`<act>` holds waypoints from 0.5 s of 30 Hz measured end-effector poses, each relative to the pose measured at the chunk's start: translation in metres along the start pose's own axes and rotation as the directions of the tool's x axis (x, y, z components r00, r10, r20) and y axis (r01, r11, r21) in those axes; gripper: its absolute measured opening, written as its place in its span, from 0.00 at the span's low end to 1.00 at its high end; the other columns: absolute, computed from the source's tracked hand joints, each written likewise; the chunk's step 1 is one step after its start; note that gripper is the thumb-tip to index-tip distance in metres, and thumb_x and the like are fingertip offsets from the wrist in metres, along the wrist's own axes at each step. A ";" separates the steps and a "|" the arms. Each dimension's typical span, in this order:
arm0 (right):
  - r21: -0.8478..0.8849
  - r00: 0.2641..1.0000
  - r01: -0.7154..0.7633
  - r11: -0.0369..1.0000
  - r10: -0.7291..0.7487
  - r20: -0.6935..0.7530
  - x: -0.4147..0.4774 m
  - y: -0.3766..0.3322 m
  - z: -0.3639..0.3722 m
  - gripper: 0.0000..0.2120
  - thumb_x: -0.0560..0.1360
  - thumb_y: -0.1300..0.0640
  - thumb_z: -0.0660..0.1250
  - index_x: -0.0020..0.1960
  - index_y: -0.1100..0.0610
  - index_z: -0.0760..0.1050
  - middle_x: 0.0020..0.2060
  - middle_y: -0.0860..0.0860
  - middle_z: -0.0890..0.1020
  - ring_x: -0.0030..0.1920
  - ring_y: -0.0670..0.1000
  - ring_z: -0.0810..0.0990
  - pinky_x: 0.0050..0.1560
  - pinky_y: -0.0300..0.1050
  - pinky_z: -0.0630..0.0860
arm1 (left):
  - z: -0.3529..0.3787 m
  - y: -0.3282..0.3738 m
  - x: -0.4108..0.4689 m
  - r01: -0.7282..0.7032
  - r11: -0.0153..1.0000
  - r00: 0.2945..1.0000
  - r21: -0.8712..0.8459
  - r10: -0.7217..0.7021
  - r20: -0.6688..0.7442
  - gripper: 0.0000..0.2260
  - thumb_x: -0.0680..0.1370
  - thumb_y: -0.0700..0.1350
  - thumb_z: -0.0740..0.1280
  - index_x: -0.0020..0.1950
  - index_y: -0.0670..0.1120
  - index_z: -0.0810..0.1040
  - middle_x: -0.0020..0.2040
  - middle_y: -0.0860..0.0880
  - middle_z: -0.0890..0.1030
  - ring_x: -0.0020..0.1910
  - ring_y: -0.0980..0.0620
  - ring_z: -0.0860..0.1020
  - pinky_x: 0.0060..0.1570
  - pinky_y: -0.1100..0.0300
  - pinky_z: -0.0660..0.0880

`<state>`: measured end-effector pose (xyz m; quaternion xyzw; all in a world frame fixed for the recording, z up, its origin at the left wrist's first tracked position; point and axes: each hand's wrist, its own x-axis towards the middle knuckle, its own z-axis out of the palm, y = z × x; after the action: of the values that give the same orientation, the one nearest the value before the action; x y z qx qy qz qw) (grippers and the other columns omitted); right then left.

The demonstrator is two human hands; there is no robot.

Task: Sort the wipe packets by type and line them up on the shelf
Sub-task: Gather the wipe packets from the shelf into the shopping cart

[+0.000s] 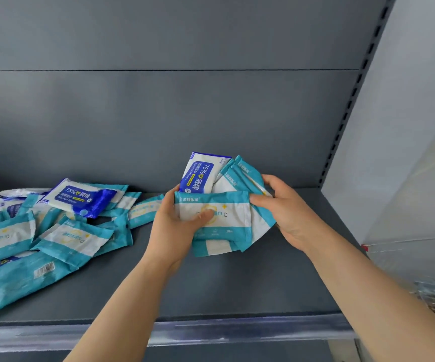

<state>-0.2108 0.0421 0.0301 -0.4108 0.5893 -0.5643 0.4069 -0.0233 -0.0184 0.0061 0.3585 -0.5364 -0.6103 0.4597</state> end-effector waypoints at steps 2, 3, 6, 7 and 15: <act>-0.015 0.997 0.006 1.000 -0.007 -0.082 -0.021 -0.001 -0.020 0.15 0.75 0.62 0.68 0.59 0.49 0.73 0.50 0.48 0.84 0.48 0.49 0.84 0.50 0.48 0.81 | 0.019 -0.003 -0.002 0.025 1.000 0.997 -0.008 -0.024 0.077 0.25 0.70 0.34 0.74 0.63 0.52 0.73 0.53 0.52 0.84 0.50 0.52 0.83 0.46 0.55 0.81; -0.017 0.992 0.010 1.000 -0.012 -0.128 -0.032 0.000 -0.030 0.14 0.75 0.62 0.68 0.59 0.49 0.73 0.50 0.47 0.84 0.47 0.48 0.84 0.49 0.47 0.81 | 0.030 -0.005 -0.005 0.033 0.999 0.993 -0.008 -0.032 0.115 0.25 0.70 0.35 0.74 0.63 0.53 0.73 0.53 0.52 0.84 0.49 0.52 0.83 0.45 0.55 0.81; -0.002 0.967 0.011 1.000 -0.011 -0.256 -0.066 0.005 -0.067 0.14 0.76 0.63 0.67 0.58 0.50 0.74 0.49 0.48 0.83 0.47 0.48 0.83 0.48 0.46 0.80 | 0.070 -0.014 -0.017 0.048 0.999 0.973 0.011 -0.049 0.227 0.23 0.71 0.36 0.74 0.61 0.53 0.74 0.52 0.53 0.84 0.49 0.54 0.84 0.43 0.56 0.80; 0.005 0.957 0.008 1.000 -0.006 -0.292 -0.077 0.006 -0.079 0.14 0.76 0.63 0.67 0.58 0.50 0.74 0.49 0.48 0.83 0.47 0.49 0.83 0.49 0.47 0.80 | 0.083 -0.016 -0.022 0.051 0.999 0.965 0.018 -0.054 0.255 0.22 0.71 0.37 0.75 0.60 0.53 0.74 0.52 0.53 0.84 0.48 0.54 0.84 0.43 0.56 0.80; 0.043 0.868 0.038 0.998 -0.011 -0.497 -0.164 0.016 -0.222 0.15 0.74 0.64 0.68 0.56 0.48 0.75 0.45 0.50 0.84 0.42 0.50 0.84 0.45 0.48 0.80 | 0.238 -0.037 -0.065 0.068 0.996 0.880 0.055 -0.086 0.466 0.23 0.70 0.39 0.75 0.61 0.52 0.73 0.54 0.53 0.83 0.49 0.55 0.83 0.45 0.55 0.82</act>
<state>-0.3664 0.2706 0.0240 -0.2489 0.6542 -0.6709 0.2450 -0.2305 0.1206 0.0059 0.2301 -0.6281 -0.6865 0.2852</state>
